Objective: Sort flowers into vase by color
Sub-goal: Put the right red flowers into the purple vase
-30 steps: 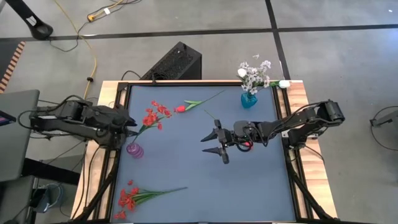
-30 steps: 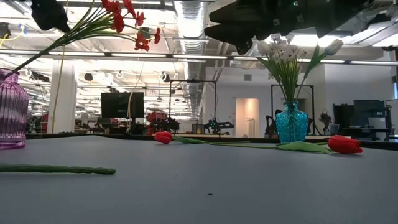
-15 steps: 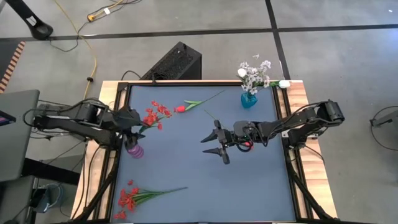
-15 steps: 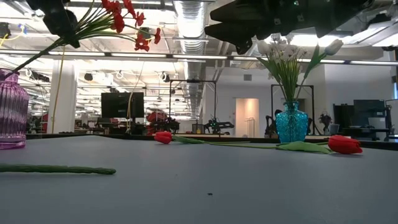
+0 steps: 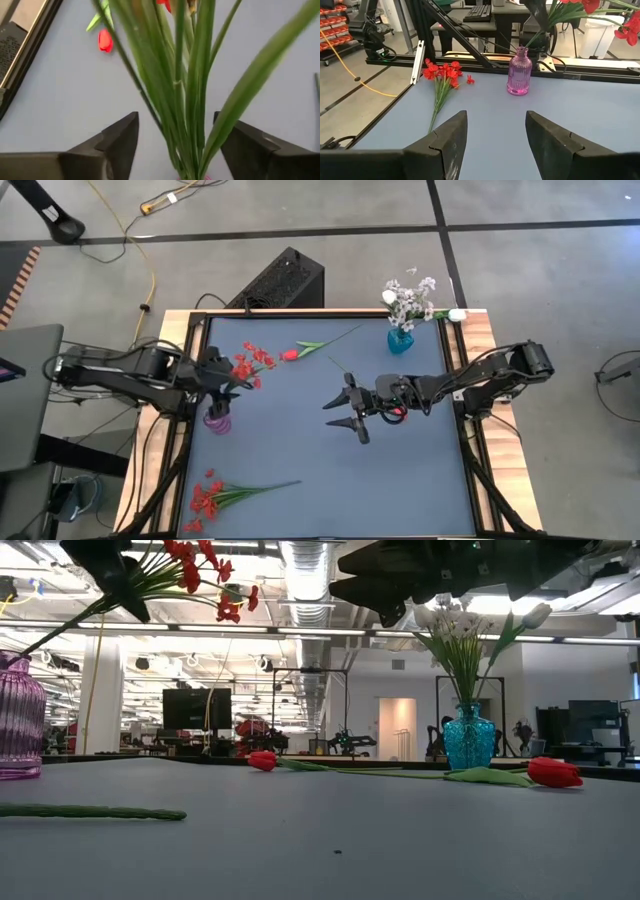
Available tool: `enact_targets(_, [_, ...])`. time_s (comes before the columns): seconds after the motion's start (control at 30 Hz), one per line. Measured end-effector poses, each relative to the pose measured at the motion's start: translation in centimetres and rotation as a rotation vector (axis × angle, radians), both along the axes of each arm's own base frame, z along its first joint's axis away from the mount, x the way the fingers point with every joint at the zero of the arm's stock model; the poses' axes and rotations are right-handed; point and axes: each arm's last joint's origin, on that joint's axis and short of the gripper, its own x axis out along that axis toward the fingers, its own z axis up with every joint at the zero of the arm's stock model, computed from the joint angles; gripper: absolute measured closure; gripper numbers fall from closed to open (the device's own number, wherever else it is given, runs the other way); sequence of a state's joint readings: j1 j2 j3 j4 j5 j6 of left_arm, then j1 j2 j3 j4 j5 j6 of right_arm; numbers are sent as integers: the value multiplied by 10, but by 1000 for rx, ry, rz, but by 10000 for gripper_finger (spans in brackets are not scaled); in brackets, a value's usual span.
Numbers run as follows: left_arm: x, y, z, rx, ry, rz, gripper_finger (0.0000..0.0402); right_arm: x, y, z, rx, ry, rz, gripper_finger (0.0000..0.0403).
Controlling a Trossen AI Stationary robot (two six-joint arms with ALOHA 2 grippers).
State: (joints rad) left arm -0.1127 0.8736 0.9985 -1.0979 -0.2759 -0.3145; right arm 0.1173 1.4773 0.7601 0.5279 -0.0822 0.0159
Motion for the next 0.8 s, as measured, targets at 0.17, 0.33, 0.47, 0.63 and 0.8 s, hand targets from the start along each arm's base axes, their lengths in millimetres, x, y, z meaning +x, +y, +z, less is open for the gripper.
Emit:
enact_targets(0.17, [-11, 1, 5, -17, -50, 16, 242, 0, 0, 0, -1, 0, -1, 176])
enact_targets(0.33, [-20, 2, 10, -41, -98, 39, 366, 0, -1, 0, -13, -2, 1, 176])
enact_targets(0.47, [-27, 3, 11, -68, -133, 70, 390, 0, -1, 0, -13, -3, 1, 176])
enact_targets(0.63, [-36, 4, 6, -79, -170, 75, 397, 0, 2, 0, -14, -2, 8, 176])
enact_targets(0.8, [-47, 2, 8, -89, -236, 36, 399, 0, 2, 0, -16, -2, 10, 176])
